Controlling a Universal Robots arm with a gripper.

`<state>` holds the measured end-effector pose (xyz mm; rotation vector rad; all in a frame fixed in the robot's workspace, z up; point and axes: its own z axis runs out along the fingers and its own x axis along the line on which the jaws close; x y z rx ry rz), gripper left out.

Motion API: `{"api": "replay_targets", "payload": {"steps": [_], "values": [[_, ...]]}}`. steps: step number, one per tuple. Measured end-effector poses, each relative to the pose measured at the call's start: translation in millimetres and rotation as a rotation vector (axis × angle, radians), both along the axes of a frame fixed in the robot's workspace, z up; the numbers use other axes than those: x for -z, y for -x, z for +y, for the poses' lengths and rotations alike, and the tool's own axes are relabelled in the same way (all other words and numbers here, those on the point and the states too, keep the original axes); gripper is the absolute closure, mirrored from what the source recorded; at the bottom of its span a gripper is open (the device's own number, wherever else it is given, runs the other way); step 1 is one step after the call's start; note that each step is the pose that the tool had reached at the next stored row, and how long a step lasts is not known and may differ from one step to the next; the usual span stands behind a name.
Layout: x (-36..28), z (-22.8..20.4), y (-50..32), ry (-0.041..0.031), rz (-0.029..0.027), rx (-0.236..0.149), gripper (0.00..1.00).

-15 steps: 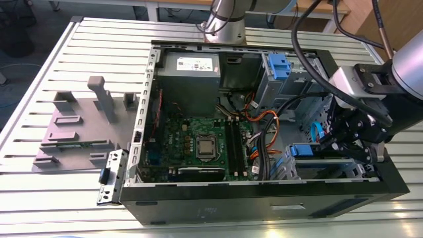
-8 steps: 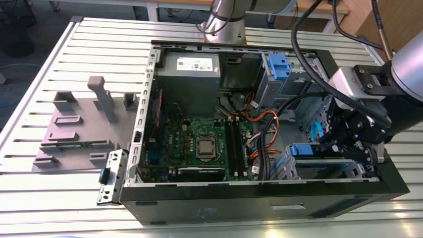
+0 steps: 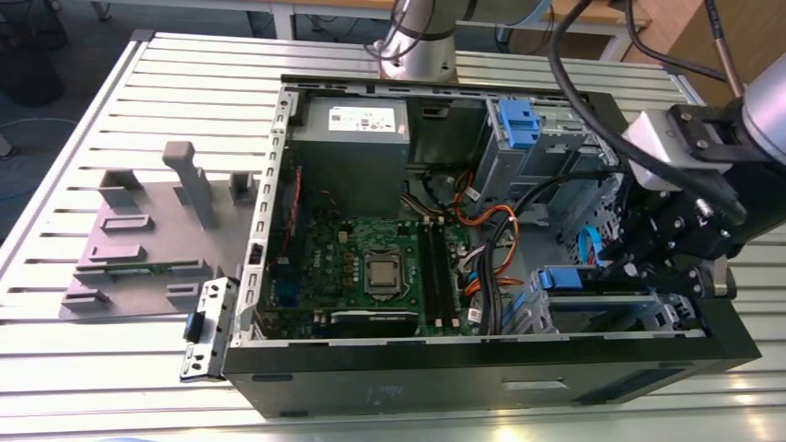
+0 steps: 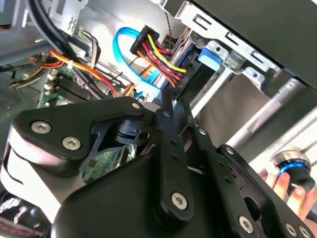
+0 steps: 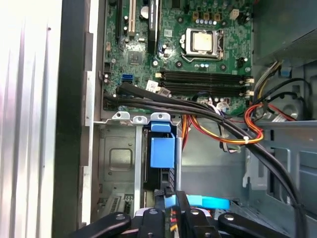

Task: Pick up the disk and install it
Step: 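Insert the first disk wire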

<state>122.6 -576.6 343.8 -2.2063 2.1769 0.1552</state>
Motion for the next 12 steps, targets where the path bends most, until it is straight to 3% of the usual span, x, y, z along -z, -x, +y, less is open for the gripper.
{"api": "replay_targets", "payload": {"steps": [2,7,10,12], "values": [[-6.4,0.0,0.0,0.0001,0.0,0.0,0.76],[-6.9,0.0,0.1,-0.0001,0.0018,0.0,0.78],[-5.0,-1.2,-0.3,0.0,0.0073,0.0,0.89],[-2.1,-3.0,-0.6,-0.0002,0.0136,0.0,0.89]]}}
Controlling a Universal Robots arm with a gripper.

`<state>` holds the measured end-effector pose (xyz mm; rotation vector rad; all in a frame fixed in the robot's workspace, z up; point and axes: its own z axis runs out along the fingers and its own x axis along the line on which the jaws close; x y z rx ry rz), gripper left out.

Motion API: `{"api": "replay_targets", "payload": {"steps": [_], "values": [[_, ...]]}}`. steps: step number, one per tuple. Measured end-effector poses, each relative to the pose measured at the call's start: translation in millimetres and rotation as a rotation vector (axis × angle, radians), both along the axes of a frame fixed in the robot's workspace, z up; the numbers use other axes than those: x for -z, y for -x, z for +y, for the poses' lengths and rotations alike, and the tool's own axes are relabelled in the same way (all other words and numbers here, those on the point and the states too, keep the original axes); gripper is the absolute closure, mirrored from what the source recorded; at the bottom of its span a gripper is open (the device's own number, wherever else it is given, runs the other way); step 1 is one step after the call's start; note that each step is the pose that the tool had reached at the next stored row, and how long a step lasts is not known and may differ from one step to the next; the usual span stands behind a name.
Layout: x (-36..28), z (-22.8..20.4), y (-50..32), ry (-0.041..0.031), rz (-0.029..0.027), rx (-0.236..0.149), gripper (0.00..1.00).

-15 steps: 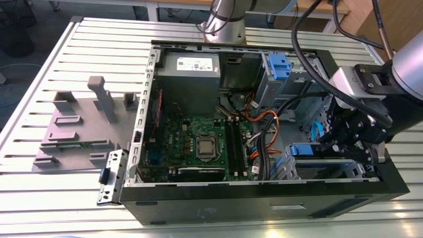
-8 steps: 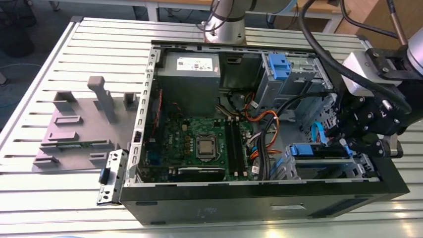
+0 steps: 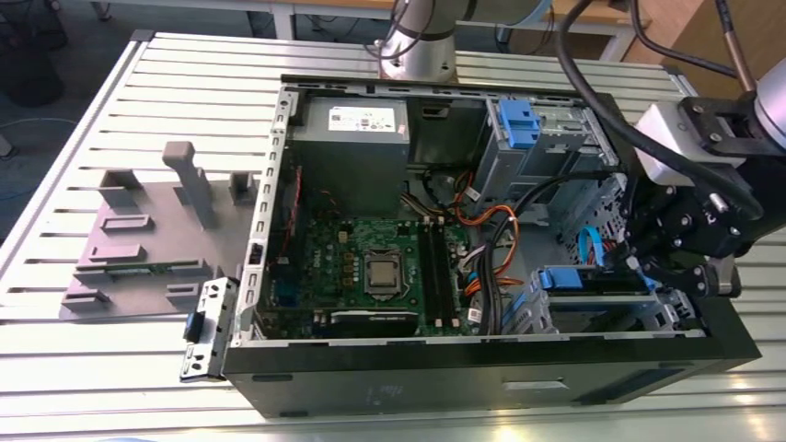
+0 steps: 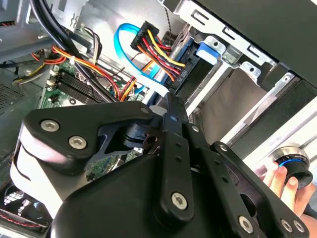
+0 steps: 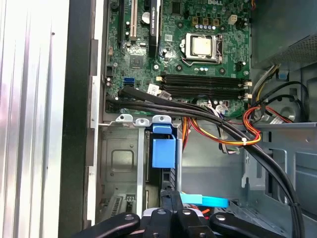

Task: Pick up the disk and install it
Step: 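Insert the first disk wire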

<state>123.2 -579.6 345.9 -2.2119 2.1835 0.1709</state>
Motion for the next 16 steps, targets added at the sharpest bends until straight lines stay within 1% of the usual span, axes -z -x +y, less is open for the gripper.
{"api": "replay_targets", "payload": {"steps": [3,8,16], "values": [[4.3,-1.7,-0.4,-0.0003,0.0071,0.0,0.89],[6.8,-1.8,-0.8,-0.0009,0.0112,0.0,0.89],[12.5,-1.9,-2.1,-0.0004,0.0205,0.0,0.89]]}}
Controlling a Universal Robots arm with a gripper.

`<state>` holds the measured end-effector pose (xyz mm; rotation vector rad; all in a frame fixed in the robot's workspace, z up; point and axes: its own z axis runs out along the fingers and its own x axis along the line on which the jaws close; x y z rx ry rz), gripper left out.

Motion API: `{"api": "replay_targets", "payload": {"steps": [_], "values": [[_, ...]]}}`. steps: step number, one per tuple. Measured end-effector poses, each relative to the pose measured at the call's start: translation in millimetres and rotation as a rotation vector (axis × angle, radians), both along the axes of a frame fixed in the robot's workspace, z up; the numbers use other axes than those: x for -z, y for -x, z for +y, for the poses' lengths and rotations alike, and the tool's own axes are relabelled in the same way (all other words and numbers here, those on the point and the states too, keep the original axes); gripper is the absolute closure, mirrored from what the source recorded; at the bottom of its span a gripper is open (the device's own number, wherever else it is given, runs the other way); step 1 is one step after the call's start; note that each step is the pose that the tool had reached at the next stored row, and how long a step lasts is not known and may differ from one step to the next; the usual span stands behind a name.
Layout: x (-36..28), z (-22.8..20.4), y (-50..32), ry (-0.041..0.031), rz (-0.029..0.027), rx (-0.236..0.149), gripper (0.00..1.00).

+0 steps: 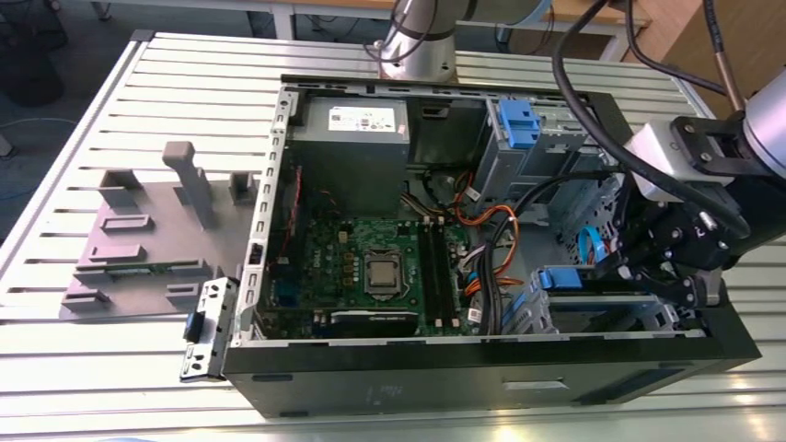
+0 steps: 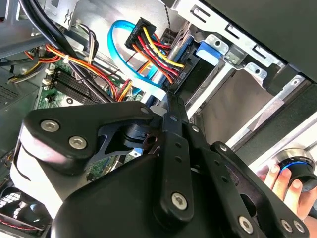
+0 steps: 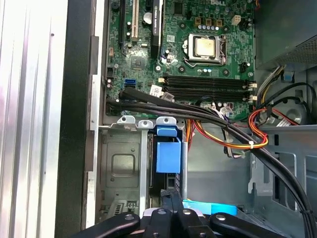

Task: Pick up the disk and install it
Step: 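Insert the first disk wire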

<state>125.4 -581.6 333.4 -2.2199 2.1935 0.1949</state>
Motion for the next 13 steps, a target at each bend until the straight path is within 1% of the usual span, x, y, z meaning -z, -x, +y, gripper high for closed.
{"api": "replay_targets", "payload": {"steps": [3,6,9,11,13], "values": [[1.4,-0.1,-0.6,0.0003,0.0025,0.0,0.89],[2.1,-0.3,-0.8,-0.0004,0.0029,0.0,0.89],[1.4,-0.3,-1.1,-0.001,0.0029,0.0,0.89],[-1.7,-0.3,-1.5,-0.0026,0.0027,0.0,0.89],[-9.7,-0.3,-1.9,-0.0007,0.0028,0.0,0.89]]}}
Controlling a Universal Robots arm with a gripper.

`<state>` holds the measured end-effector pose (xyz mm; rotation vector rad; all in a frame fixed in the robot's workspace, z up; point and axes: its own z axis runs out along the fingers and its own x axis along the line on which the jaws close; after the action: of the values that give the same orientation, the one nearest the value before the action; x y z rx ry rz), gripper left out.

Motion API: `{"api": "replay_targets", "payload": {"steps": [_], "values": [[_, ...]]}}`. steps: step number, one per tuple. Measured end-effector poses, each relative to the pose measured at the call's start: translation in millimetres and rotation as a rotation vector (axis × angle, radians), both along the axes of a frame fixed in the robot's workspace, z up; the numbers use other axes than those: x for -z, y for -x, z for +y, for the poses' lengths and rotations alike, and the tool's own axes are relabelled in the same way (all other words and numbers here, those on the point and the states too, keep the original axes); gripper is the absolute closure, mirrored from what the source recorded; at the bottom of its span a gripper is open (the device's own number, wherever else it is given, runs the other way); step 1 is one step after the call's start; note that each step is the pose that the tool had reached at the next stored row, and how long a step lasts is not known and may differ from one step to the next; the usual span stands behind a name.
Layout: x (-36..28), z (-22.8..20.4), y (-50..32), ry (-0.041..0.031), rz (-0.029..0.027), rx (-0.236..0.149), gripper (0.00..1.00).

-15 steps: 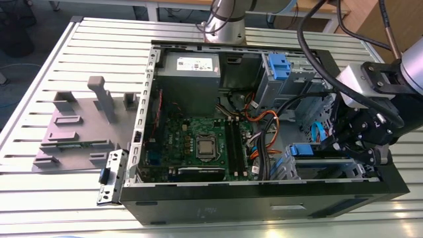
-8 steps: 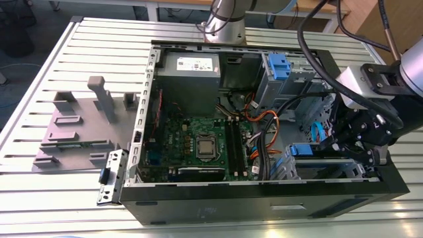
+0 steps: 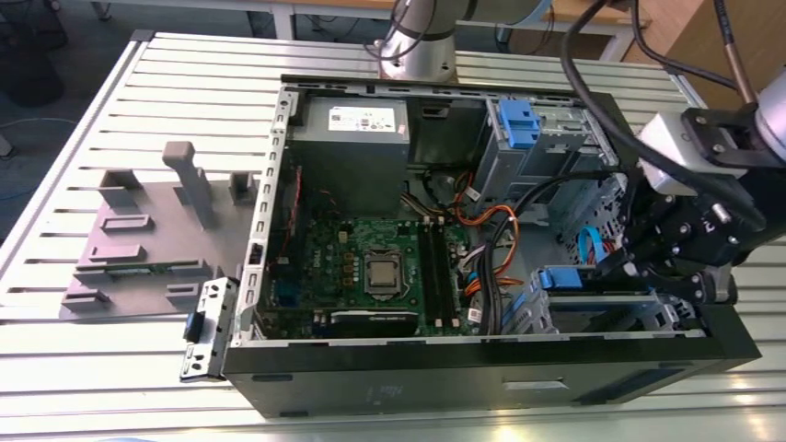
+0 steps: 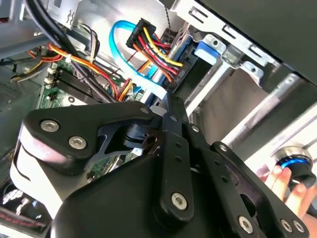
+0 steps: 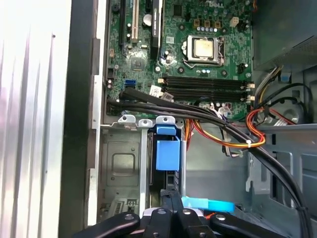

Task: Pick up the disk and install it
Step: 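Insert the first disk wire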

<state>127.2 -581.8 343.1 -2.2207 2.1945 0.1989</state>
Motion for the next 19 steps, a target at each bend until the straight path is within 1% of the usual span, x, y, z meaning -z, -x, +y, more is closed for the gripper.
{"api": "replay_targets", "payload": {"steps": [1,3,4,9,10,12,13,17,19], "values": [[-2.2,0.0,-0.5,-0.0003,0.0,0.0,0.89],[-3.4,-0.1,-3.3,-0.0004,0.002,0.0,0.89],[-3.7,0.0,-5.5,0.0001,0.0045,0.0,0.89],[-3.6,0.0,-18.2,0.0,0.0214,0.0,0.89],[-3.7,0.0,-20.0,0.0001,0.0234,0.0,0.89],[-4.7,0.0,-21.6,0.0002,0.0244,0.0,0.89],[-6.6,0.0,-21.7,0.0002,0.0244,0.0,0.89],[-21.2,0.0,-21.9,0.0,0.0244,0.0,0.89],[-27.1,0.0,-21.9,0.0001,0.0244,0.0,0.89]]}}
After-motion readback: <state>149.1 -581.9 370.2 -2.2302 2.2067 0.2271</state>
